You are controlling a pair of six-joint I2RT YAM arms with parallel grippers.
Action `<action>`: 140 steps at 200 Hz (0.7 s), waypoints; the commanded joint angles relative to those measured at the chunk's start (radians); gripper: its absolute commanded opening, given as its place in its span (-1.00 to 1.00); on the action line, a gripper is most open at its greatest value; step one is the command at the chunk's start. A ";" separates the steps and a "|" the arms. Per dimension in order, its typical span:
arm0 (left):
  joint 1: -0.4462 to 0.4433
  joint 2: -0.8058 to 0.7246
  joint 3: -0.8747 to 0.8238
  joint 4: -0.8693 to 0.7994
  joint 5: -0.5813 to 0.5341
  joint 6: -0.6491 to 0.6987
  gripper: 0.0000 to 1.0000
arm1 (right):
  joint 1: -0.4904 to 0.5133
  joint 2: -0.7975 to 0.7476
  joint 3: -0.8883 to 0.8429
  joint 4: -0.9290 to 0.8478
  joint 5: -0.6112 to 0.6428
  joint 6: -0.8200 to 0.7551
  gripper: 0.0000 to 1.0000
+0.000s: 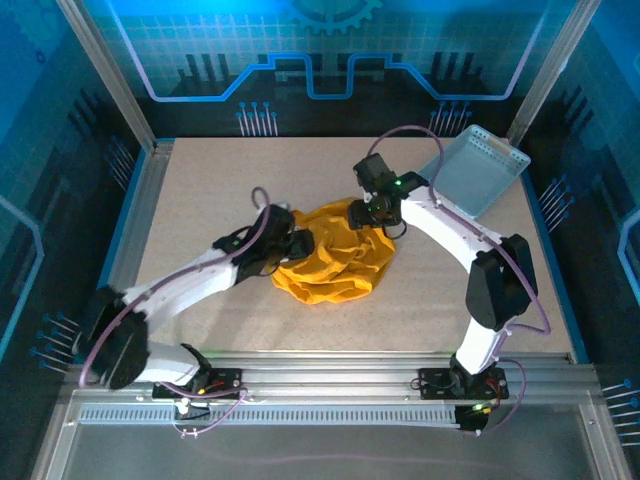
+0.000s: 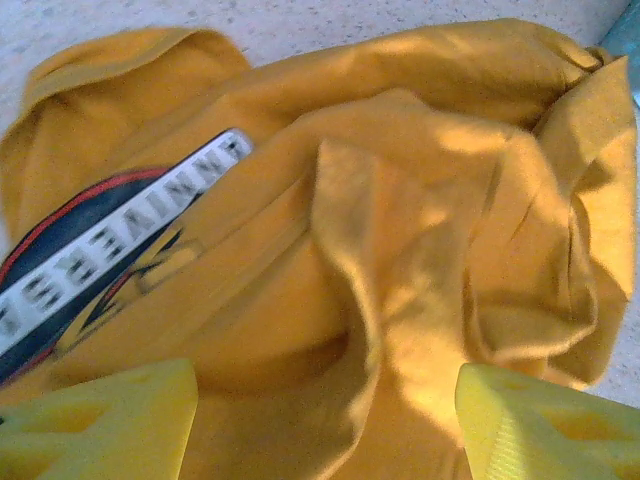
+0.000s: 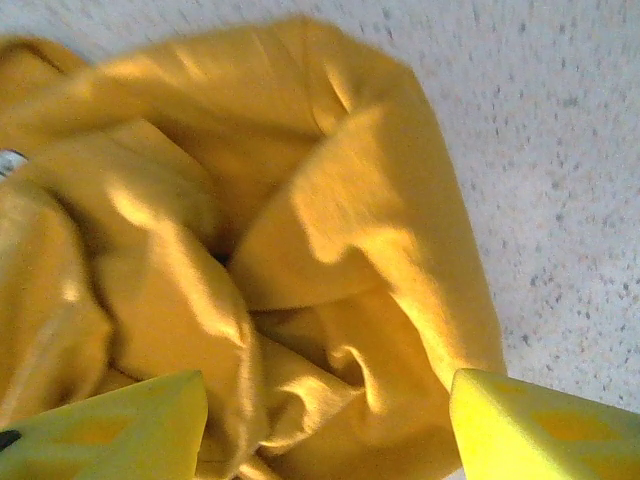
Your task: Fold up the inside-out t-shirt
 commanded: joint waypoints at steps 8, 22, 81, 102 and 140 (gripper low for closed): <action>0.000 0.218 0.178 -0.167 0.028 0.097 0.25 | -0.007 -0.057 -0.077 0.071 -0.024 0.033 0.34; 0.001 0.301 0.248 -0.192 0.030 0.103 0.08 | -0.009 -0.072 -0.109 0.078 -0.015 0.044 0.35; 0.062 0.365 0.338 -0.189 0.048 0.128 -1.00 | -0.074 -0.061 -0.165 0.154 -0.058 0.055 0.45; 0.077 0.262 0.273 -0.172 0.015 0.133 -1.00 | -0.116 0.020 -0.111 0.161 -0.052 0.039 0.48; 0.099 -0.037 0.066 -0.147 -0.073 0.094 -1.00 | -0.145 0.239 0.060 0.167 -0.165 -0.045 0.29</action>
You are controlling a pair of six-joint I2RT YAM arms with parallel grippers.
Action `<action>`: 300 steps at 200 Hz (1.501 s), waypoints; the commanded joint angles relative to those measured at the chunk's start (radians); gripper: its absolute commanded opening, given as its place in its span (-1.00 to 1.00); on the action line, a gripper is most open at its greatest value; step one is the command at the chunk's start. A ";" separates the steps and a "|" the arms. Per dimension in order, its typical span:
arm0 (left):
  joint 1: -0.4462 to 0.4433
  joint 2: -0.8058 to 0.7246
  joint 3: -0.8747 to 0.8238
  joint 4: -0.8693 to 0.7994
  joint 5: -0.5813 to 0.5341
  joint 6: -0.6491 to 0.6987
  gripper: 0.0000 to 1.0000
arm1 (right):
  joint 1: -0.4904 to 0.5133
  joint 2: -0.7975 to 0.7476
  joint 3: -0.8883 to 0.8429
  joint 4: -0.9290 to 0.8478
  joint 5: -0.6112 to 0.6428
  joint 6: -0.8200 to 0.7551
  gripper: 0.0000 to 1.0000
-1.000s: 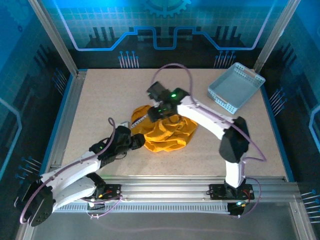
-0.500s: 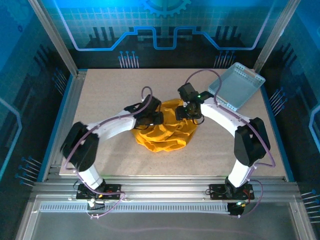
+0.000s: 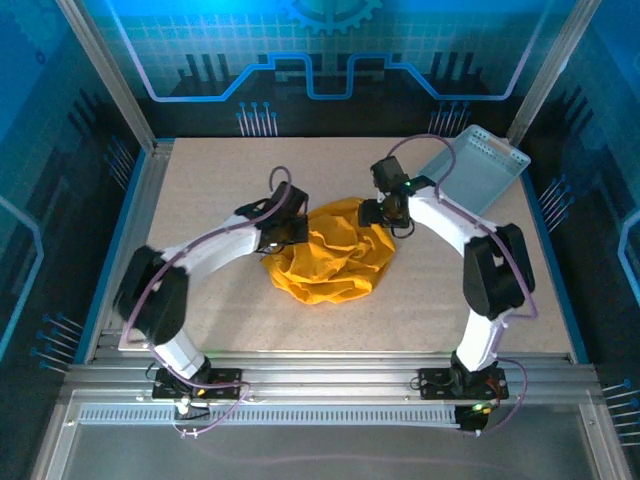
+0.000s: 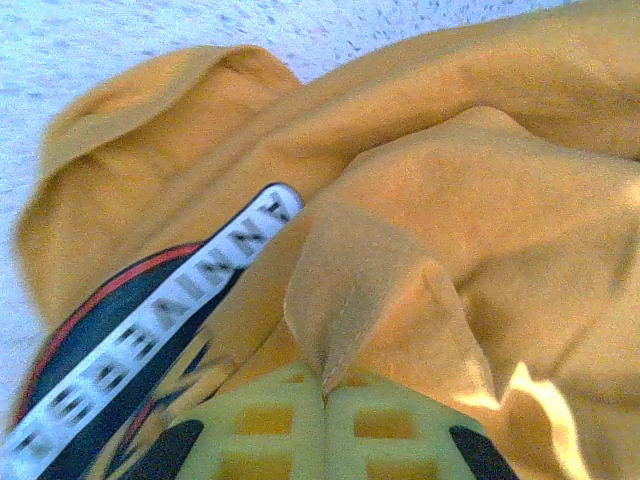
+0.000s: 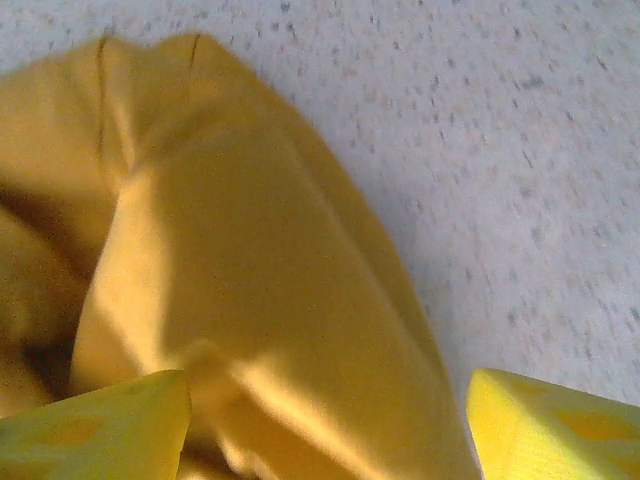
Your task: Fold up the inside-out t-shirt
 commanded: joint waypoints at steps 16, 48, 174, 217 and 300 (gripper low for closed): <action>0.075 -0.342 -0.171 -0.043 -0.127 -0.055 -1.00 | -0.027 0.132 0.133 -0.002 -0.083 -0.046 -0.31; 0.241 -0.637 -0.244 -0.114 -0.197 -0.098 -1.00 | -0.080 -0.082 0.100 -0.017 0.033 -0.014 -1.00; 0.595 -0.469 -0.342 -0.148 0.133 -0.166 0.01 | 0.552 -0.259 0.054 -0.042 0.049 0.048 0.09; 0.482 -0.434 -0.323 -0.066 0.282 -0.138 0.20 | 0.453 -0.349 -0.038 -0.062 0.127 0.029 0.43; 0.151 -0.188 -0.365 0.186 0.377 -0.221 0.26 | 0.348 -0.184 -0.267 0.074 0.074 0.105 0.63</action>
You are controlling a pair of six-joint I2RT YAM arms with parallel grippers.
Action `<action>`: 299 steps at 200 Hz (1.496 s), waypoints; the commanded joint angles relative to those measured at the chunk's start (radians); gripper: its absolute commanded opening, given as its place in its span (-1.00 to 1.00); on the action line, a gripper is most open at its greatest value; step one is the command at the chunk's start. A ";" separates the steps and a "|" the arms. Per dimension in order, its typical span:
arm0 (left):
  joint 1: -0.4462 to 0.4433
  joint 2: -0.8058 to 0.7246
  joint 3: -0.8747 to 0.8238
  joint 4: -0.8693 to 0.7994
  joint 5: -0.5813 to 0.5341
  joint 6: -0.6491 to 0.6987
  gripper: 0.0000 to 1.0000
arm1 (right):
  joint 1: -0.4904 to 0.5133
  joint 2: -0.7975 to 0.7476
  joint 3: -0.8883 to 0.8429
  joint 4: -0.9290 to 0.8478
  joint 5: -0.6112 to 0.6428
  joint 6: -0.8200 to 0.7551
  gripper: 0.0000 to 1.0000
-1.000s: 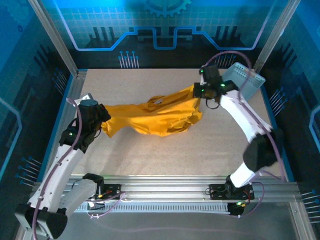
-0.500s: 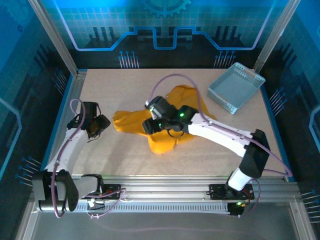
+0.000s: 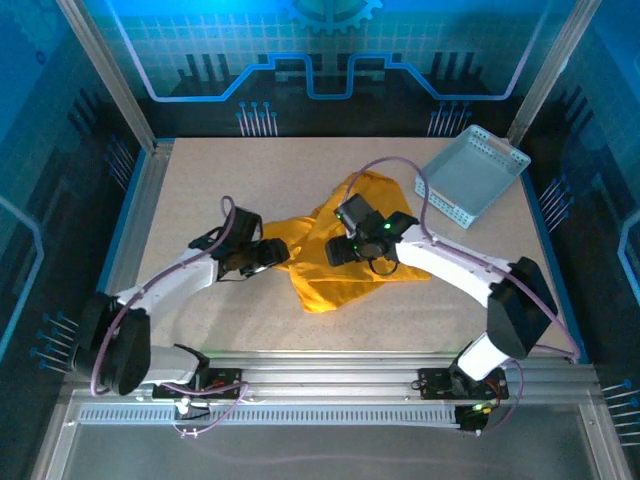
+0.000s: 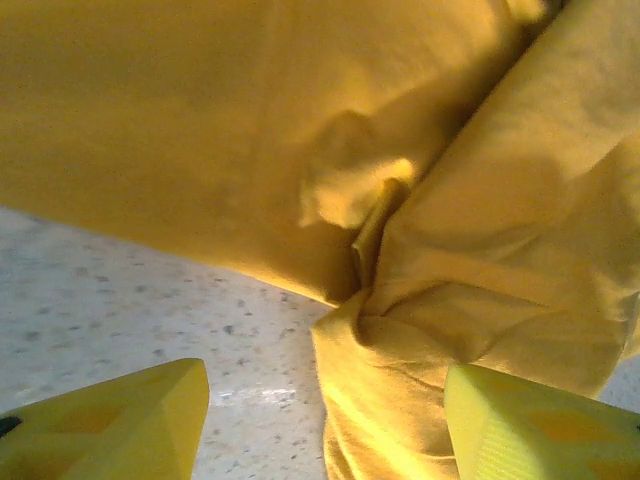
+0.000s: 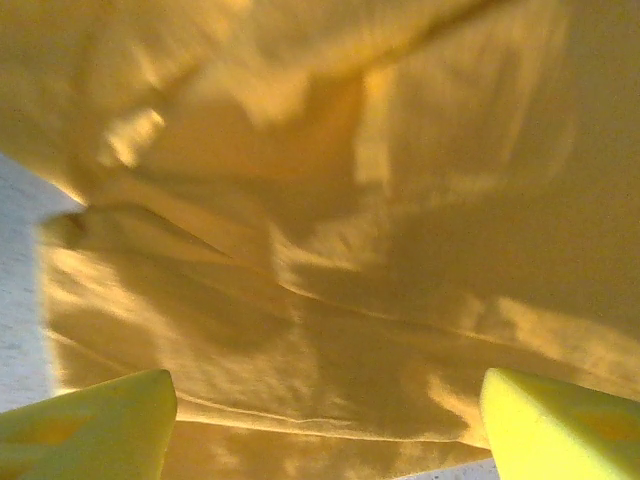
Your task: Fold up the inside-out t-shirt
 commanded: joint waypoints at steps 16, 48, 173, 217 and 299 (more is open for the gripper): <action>-0.025 0.070 -0.007 0.113 0.054 -0.041 0.27 | -0.003 0.144 -0.019 0.084 -0.020 0.061 0.64; -0.029 0.110 0.035 0.093 0.039 -0.032 0.29 | -0.021 0.162 -0.030 0.062 0.063 0.125 -0.16; -0.296 0.424 0.426 -0.091 -0.116 0.052 0.30 | -0.229 -0.388 -0.437 0.031 0.024 0.326 -0.69; -0.337 0.467 0.470 -0.101 -0.147 0.035 0.30 | -0.152 -0.371 -0.282 -0.142 0.234 0.248 0.37; -0.319 0.350 0.355 -0.055 -0.260 -0.061 0.08 | 0.044 -0.101 -0.112 -0.111 0.248 0.213 0.59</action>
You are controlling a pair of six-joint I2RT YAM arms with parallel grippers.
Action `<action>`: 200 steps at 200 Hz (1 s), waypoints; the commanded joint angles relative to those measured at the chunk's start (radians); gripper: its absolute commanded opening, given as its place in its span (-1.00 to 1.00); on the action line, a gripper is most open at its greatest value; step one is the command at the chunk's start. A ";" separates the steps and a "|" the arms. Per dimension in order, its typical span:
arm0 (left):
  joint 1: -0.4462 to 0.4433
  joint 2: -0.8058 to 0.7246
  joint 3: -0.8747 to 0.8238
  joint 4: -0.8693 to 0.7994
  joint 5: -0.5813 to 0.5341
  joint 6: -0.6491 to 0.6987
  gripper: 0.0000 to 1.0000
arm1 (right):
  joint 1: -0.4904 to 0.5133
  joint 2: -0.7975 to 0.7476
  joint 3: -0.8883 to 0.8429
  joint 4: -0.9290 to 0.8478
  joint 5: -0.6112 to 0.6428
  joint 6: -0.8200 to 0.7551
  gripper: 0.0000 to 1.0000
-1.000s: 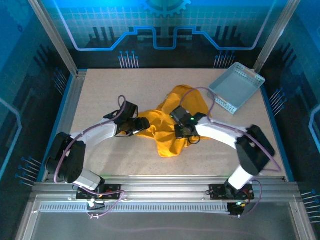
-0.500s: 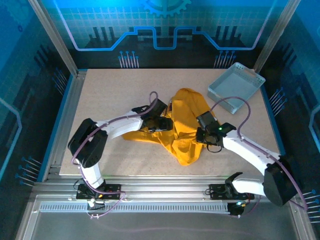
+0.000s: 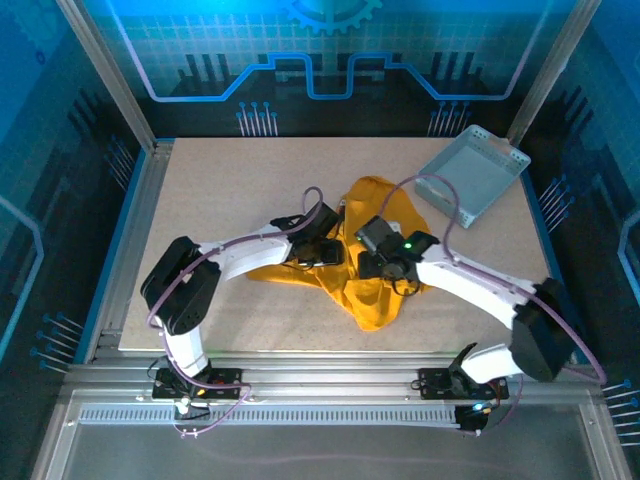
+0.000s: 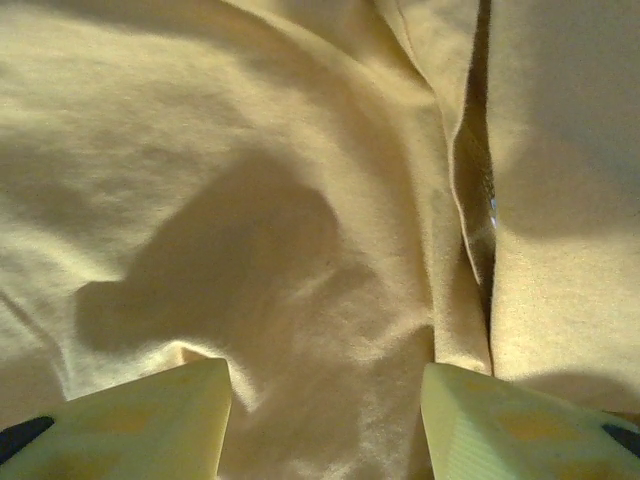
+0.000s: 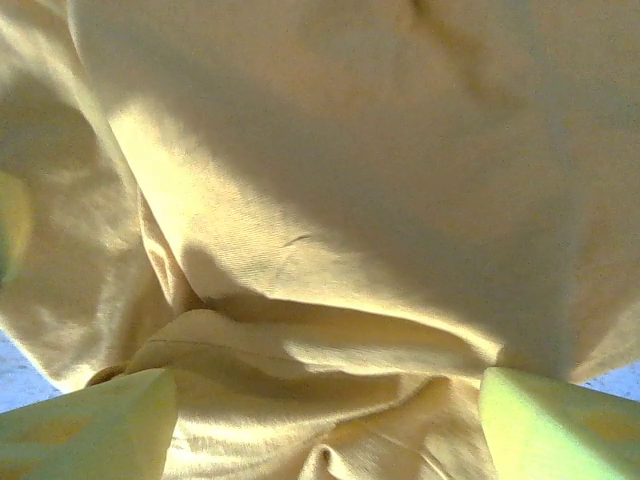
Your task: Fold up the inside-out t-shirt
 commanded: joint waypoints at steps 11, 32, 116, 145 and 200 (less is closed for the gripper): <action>0.028 -0.113 -0.092 0.015 -0.079 -0.082 0.07 | 0.065 0.103 0.111 -0.033 0.053 0.009 0.59; 0.059 -0.174 -0.162 0.025 -0.103 -0.114 0.08 | 0.089 0.163 0.146 -0.064 0.045 0.050 0.59; 0.106 -0.256 -0.250 0.033 -0.126 -0.124 0.09 | 0.142 0.324 0.190 -0.137 -0.024 0.120 -0.09; 0.159 -0.341 -0.307 0.035 -0.137 -0.125 0.09 | 0.168 0.251 0.255 -0.068 -0.044 0.035 -1.00; 0.336 -0.622 -0.404 -0.025 -0.151 -0.049 0.09 | 0.234 0.170 0.534 0.001 -0.151 -0.113 -1.00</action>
